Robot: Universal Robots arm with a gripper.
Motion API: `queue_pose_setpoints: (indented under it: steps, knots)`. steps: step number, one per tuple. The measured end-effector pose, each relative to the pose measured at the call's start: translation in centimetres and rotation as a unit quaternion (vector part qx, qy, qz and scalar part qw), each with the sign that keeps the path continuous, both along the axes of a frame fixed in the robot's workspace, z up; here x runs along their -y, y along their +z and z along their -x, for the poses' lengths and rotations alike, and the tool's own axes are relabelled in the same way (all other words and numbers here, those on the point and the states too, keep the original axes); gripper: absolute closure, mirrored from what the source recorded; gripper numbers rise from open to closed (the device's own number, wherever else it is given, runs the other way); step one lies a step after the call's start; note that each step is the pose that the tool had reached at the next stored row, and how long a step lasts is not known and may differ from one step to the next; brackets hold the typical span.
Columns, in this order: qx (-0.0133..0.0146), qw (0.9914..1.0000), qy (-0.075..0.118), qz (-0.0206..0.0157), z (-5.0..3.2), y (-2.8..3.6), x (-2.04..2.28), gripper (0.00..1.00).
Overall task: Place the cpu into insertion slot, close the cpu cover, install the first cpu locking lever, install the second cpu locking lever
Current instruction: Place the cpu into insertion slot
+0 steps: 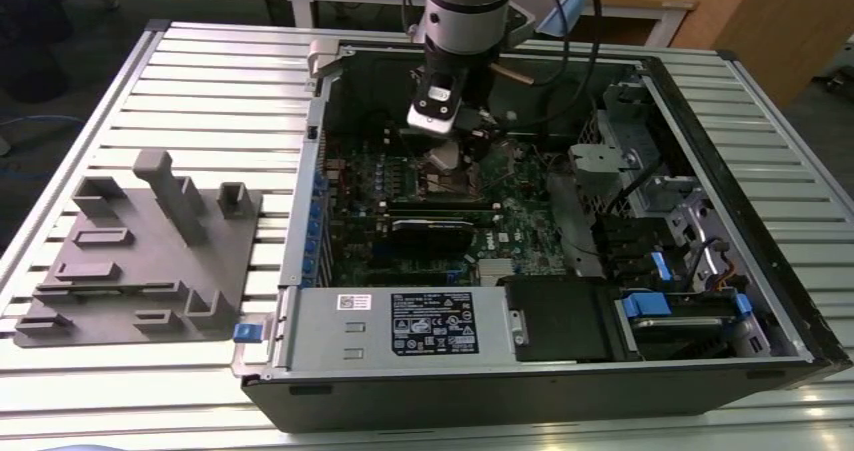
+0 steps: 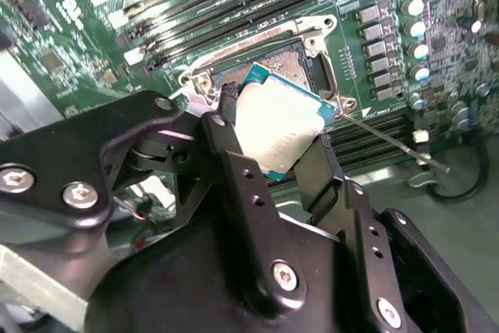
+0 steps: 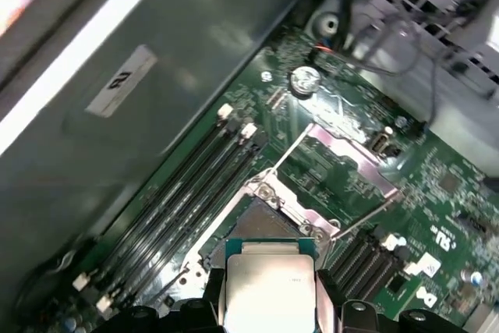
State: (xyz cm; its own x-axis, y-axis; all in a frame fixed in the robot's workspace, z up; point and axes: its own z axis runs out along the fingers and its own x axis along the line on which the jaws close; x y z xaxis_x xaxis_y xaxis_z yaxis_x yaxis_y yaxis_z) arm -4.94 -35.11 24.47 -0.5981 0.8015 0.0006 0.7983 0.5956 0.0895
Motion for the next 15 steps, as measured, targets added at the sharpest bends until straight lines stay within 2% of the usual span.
queue_pose_setpoints:
  steps: [2,5,6,7,11,15]
  knots:
    - [0.0000,0.99983,-0.018,0.0000,0.00,-0.04,0.00,0.46]
    - [0.0000,0.99897,-0.045,0.0000,0.00,-0.10,0.00,0.46]
    - [0.0000,0.99799,-0.063,0.0000,0.00,-0.14,0.00,0.46]
    - [0.0000,0.99664,-0.082,0.0000,0.00,-0.18,0.00,0.46]
    - [0.0000,0.99305,-0.118,0.0000,0.00,-0.26,0.00,0.46]
    - [0.0000,0.98805,-0.154,0.0000,0.00,-0.35,0.00,0.46]
